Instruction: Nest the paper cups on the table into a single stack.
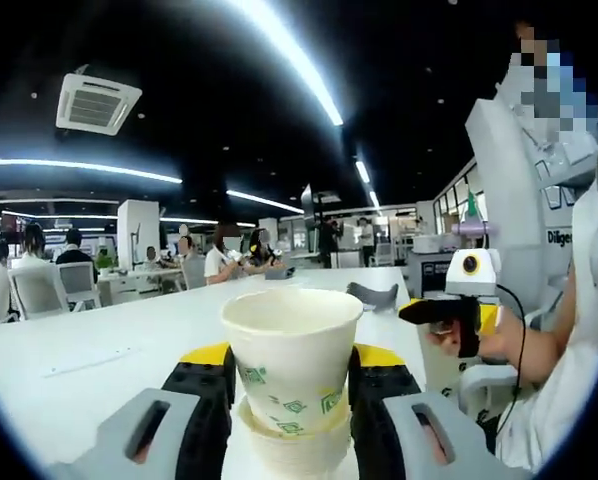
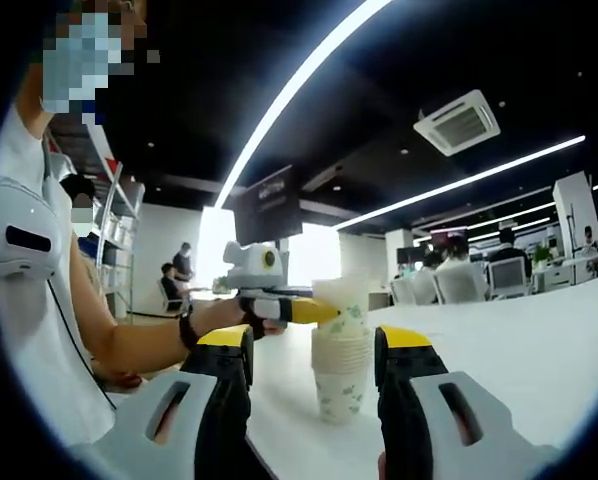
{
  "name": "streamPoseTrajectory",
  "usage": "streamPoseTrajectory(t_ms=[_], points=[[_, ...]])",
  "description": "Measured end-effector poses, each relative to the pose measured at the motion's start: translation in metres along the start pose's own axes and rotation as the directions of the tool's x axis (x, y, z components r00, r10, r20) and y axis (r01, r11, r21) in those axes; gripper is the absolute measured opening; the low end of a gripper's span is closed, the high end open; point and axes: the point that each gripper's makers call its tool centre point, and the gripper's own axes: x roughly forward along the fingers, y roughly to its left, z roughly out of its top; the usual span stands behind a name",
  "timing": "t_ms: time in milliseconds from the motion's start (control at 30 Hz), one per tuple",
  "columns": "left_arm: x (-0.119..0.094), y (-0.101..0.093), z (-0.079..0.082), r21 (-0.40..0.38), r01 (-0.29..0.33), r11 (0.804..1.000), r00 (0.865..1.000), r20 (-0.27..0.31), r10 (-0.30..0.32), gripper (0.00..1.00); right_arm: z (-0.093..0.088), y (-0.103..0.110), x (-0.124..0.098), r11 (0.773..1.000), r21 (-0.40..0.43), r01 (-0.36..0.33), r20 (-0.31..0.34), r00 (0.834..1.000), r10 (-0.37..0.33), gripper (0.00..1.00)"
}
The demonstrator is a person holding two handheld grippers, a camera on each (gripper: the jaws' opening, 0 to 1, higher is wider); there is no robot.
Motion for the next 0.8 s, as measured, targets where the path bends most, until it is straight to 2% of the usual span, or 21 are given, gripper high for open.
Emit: streamPoseTrajectory(t_ms=[67, 100, 233, 333, 500, 700, 800], points=[[0.001, 0.001, -0.003, -0.005, -0.005, 1.0, 1.0, 0.009, 0.005, 0.71, 0.0, 0.0, 0.0, 1.0, 0.004, 0.0, 0.002, 1.0, 0.0, 0.51], [0.002, 0.001, -0.004, -0.009, -0.006, 1.0, 1.0, 0.01, 0.006, 0.74, -0.001, -0.001, 0.0, 1.0, 0.006, 0.0, 0.002, 1.0, 0.0, 0.51], [0.0, 0.0, -0.009, -0.03, -0.007, 1.0, 1.0, 0.006, 0.007, 0.71, 0.0, 0.0, -0.001, 1.0, 0.007, -0.001, 0.004, 1.0, 0.001, 0.51], [0.001, -0.002, -0.012, -0.066, 0.0, 0.998, 1.0, -0.001, 0.0, 0.62, 0.001, 0.001, -0.001, 1.0, 0.005, -0.002, 0.007, 1.0, 0.002, 0.51], [0.005, -0.003, -0.022, -0.084, -0.001, 0.996, 1.0, -0.025, -0.001, 0.56, 0.001, 0.001, -0.001, 1.0, 0.004, -0.002, 0.006, 1.0, 0.002, 0.51], [0.003, -0.003, -0.028, -0.095, -0.014, 0.995, 1.0, -0.01, 0.013, 0.56, 0.001, 0.0, -0.002, 1.0, 0.003, 0.0, 0.007, 1.0, 0.0, 0.51], [0.001, -0.004, -0.034, -0.096, -0.026, 0.995, 0.999, -0.025, 0.024, 0.55, 0.0, -0.001, -0.002, 1.0, 0.007, 0.001, 0.003, 1.0, -0.001, 0.51]])
